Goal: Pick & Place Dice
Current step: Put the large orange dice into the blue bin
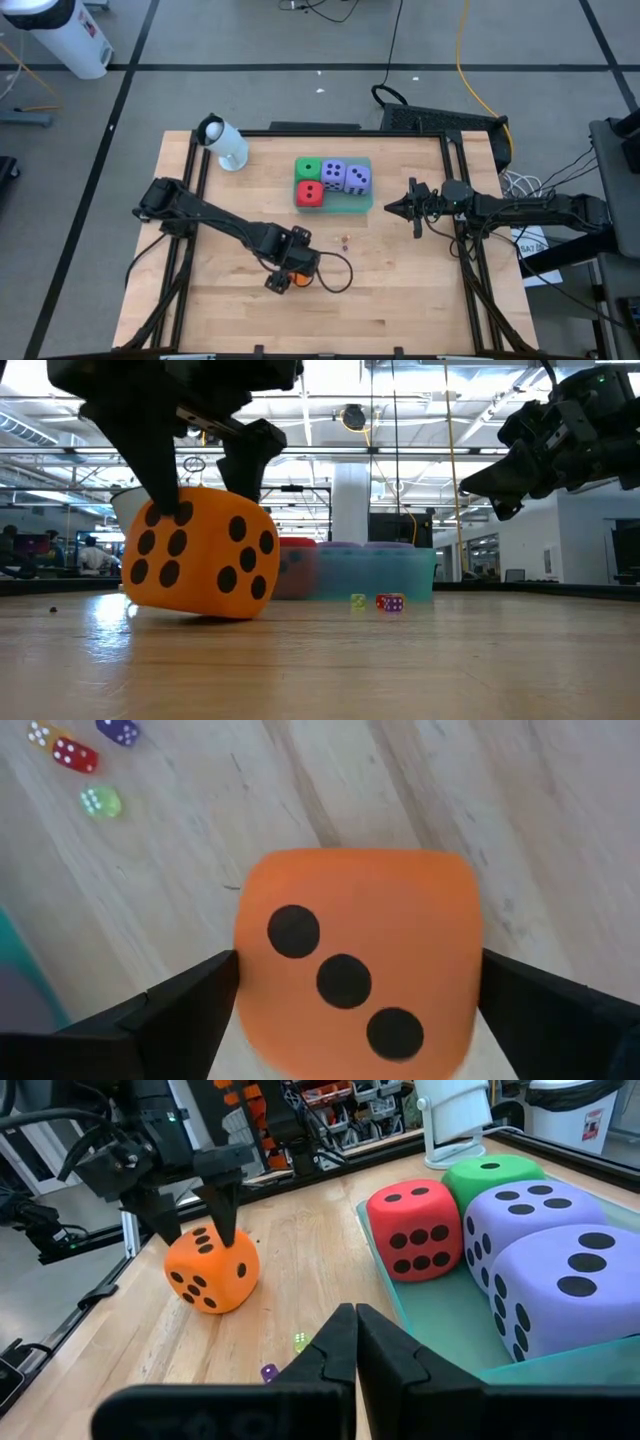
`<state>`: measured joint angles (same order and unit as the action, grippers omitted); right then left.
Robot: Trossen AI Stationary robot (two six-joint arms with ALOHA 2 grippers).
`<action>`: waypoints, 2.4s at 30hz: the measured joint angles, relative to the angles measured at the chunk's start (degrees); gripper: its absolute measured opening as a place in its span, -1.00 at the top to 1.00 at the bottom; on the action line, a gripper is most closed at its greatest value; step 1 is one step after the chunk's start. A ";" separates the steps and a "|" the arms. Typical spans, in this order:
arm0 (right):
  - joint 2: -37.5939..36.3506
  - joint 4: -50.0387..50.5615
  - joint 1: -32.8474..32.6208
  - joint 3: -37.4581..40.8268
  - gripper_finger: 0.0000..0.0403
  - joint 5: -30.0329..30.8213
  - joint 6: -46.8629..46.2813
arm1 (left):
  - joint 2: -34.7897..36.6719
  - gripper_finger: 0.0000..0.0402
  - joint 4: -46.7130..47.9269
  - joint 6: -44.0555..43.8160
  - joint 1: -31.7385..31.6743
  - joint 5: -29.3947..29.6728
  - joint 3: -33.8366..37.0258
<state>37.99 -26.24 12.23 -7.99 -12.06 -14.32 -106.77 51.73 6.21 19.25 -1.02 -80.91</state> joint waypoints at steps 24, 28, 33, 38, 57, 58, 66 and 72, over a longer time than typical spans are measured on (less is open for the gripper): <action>0.07 1.27 0.04 0.00 1.00 -0.02 -0.03 | -8.32 -0.98 -2.43 -1.79 -0.96 -6.05 0.22; 0.07 1.04 0.06 0.00 1.00 -0.01 -0.01 | -5.10 -0.87 -1.65 -1.90 -0.95 -4.29 0.50; 0.06 0.87 0.04 0.00 1.00 -0.01 -0.02 | 2.03 -0.77 -1.97 -2.23 -3.32 -0.27 0.20; 0.07 0.81 0.04 0.00 1.00 -0.01 -0.01 | 8.27 -0.88 -5.02 -0.76 -7.60 5.48 0.37; 0.05 1.25 0.04 0.00 1.00 0.20 0.21 | -2.35 -0.86 -18.03 5.95 -26.34 3.28 -9.69; 0.05 1.24 0.05 0.00 1.00 0.20 0.21 | -3.69 -0.86 -16.08 6.64 -26.32 4.39 -11.15; 0.05 1.39 0.07 0.02 1.00 0.05 0.45 | -9.80 -0.87 -6.76 9.18 -28.12 7.64 -17.35; 0.05 1.46 0.05 0.02 1.00 0.03 0.45 | -11.53 -0.87 -5.33 9.18 -28.98 6.58 -17.33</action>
<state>38.04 -24.77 12.28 -7.97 -12.03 -13.87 -118.30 46.40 15.40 -9.74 5.55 -98.24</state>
